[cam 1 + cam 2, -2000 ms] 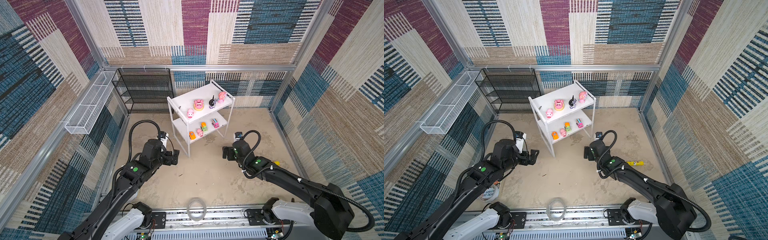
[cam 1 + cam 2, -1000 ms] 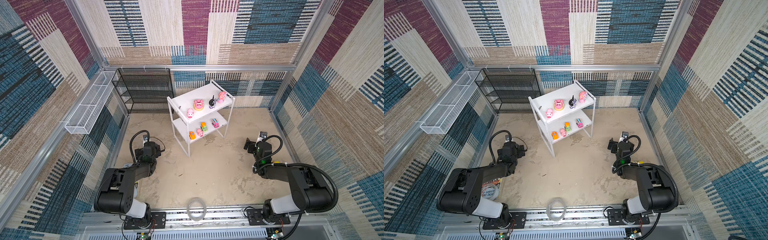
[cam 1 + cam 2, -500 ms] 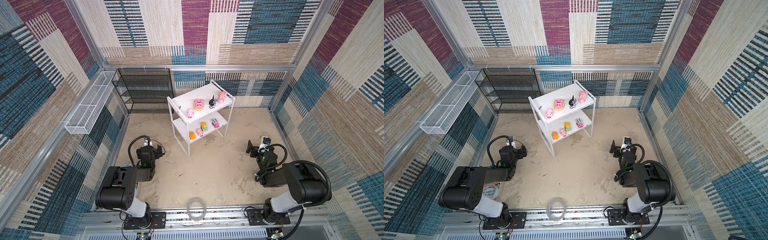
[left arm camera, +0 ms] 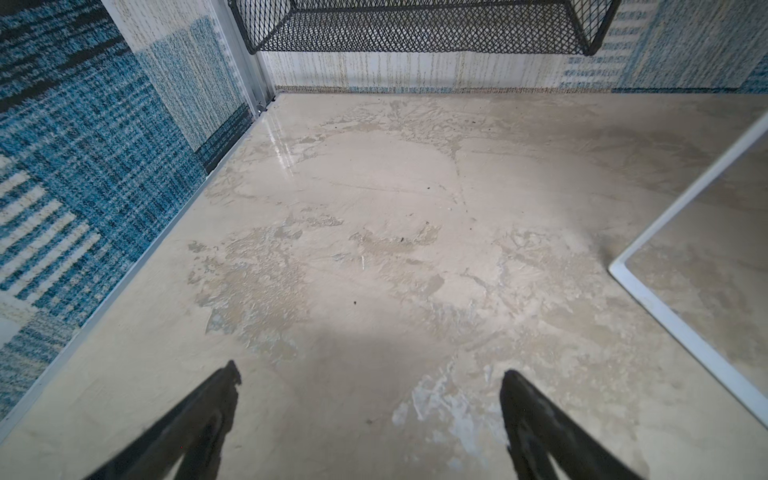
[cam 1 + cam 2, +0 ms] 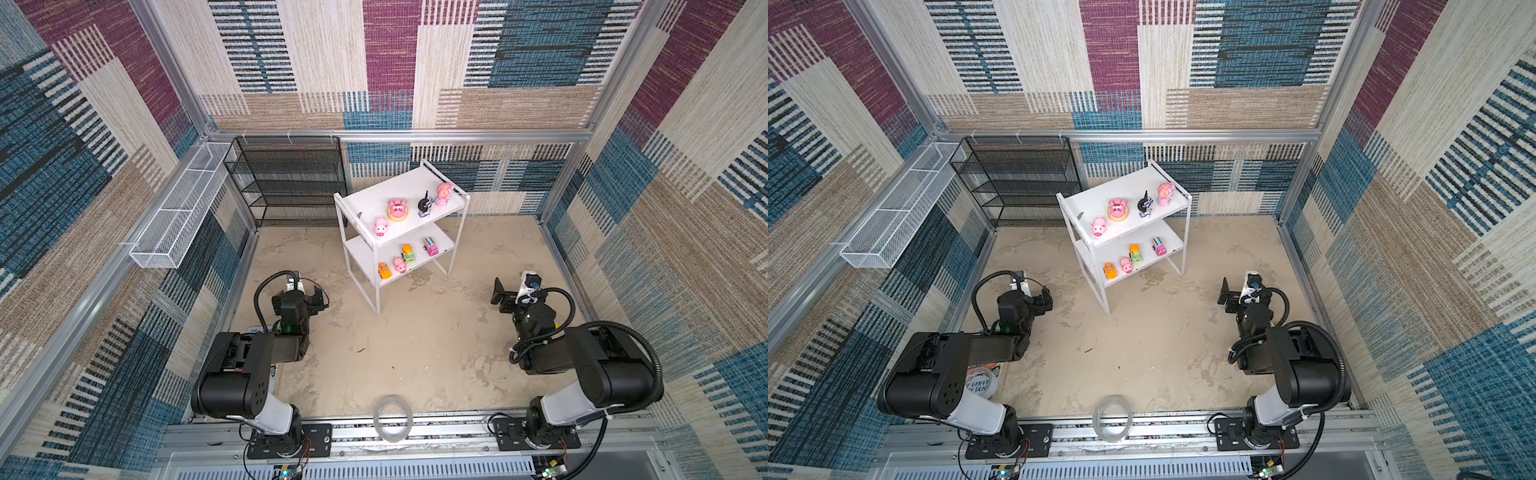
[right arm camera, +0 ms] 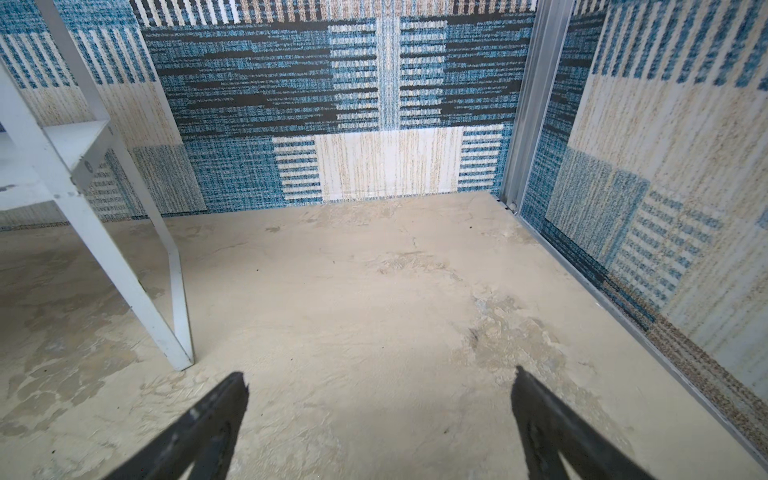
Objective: Place and organize the plastic toys onto the shelf
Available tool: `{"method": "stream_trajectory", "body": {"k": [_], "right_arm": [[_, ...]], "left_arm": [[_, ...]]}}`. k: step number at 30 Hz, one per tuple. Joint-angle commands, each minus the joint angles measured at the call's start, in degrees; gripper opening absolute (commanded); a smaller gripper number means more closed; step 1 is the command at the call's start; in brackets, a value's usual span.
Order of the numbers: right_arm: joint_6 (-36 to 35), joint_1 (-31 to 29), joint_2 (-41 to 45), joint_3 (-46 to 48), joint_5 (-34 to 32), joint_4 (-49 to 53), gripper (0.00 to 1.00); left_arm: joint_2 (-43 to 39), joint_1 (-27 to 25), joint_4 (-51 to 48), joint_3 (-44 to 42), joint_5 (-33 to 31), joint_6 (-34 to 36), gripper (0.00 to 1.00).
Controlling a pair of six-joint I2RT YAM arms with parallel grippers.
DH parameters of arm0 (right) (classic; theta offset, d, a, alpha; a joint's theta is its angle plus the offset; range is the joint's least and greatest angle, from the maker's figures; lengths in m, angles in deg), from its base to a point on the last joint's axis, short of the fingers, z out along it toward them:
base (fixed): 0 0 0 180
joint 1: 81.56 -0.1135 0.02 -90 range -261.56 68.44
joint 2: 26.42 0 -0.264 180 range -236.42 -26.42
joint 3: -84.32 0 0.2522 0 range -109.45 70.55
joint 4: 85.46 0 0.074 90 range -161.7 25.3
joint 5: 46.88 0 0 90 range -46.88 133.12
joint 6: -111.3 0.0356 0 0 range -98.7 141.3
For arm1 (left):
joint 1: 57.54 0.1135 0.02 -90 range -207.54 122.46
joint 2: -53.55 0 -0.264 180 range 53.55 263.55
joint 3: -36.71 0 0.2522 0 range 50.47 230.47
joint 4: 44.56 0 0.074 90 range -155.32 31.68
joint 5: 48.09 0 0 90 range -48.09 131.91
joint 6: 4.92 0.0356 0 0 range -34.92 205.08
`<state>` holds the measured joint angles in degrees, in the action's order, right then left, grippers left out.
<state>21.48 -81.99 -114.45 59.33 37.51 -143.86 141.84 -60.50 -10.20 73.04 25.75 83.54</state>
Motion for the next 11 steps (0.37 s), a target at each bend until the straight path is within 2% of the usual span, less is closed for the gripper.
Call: {"method": "stream_trajectory", "body": {"k": [1, 11], "right_arm": [[-0.2, 0.0, 0.1, -0.2, 0.1, -2.6, 1.00], [-0.1, 0.0, 0.1, -0.1, 0.1, -2.5, 1.00]], "left_arm": [[0.0, 0.1, 2.5, 0.0, 0.1, 1.7, 0.99], [0.0, 0.1, 2.5, 0.0, 0.1, 1.7, 0.99]]}}
